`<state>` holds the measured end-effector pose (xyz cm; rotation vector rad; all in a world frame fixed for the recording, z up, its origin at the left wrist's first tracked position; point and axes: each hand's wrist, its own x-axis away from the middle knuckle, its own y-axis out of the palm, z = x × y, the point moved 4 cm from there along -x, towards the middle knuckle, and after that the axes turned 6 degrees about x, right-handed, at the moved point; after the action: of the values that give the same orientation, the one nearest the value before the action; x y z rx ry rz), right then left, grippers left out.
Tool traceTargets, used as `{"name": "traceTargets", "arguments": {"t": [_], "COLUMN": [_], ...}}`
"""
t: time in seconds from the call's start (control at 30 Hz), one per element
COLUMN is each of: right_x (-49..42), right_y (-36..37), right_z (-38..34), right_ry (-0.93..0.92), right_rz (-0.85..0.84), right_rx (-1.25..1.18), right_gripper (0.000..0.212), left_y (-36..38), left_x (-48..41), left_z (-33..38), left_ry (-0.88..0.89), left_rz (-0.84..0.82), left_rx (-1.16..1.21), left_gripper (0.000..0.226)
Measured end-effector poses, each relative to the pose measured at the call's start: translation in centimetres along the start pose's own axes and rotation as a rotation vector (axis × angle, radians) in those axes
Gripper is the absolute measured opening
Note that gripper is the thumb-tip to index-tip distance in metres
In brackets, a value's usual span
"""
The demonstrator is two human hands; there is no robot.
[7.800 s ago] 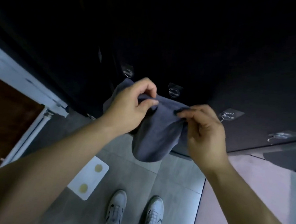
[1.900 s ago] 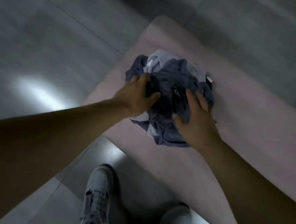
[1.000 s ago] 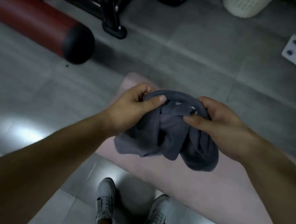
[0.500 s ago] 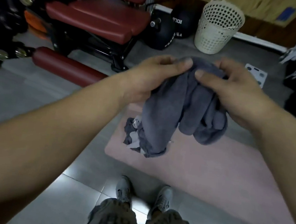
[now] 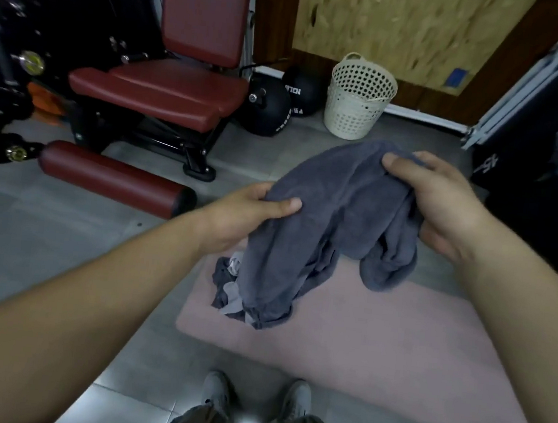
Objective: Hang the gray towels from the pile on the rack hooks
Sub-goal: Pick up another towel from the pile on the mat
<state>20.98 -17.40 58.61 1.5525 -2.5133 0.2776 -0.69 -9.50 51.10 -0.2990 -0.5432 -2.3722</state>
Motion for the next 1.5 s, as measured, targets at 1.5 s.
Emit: {"name": "traceTargets", "arguments": {"t": [1.5], "right_x": [2.0], "right_y": [-2.3], "right_z": [4.9], "right_ry": [0.396], "right_rz": [0.043], "right_rx": [-0.623], "right_gripper": [0.031], "left_y": [5.0], "left_x": [-2.5], "left_z": [-5.6], "left_ry": [0.055], "left_rz": [-0.083], "left_rx": [-0.236], "left_gripper": [0.07]}}
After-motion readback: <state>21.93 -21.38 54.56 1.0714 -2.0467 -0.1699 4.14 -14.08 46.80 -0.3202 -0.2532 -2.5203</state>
